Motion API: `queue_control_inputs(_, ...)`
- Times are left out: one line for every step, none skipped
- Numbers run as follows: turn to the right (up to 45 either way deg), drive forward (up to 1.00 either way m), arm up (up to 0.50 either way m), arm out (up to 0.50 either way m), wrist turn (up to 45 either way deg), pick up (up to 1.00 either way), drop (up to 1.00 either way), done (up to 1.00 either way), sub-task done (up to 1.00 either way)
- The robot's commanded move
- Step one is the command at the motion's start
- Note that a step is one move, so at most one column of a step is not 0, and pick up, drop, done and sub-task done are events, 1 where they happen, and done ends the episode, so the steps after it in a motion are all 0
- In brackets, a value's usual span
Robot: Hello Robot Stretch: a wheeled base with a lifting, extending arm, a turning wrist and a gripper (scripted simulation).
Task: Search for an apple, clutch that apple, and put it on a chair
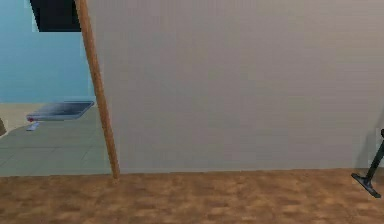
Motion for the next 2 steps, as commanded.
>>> queue_control_inputs(45.0, 0.0, 0.0, 0.0, 0.0, 0.0, 0.0, 0.0, 0.0)
queue_control_inputs(27.0, 0.0, 0.0, 0.0, 0.0, 0.0, 0.0, 0.0, 0.0)
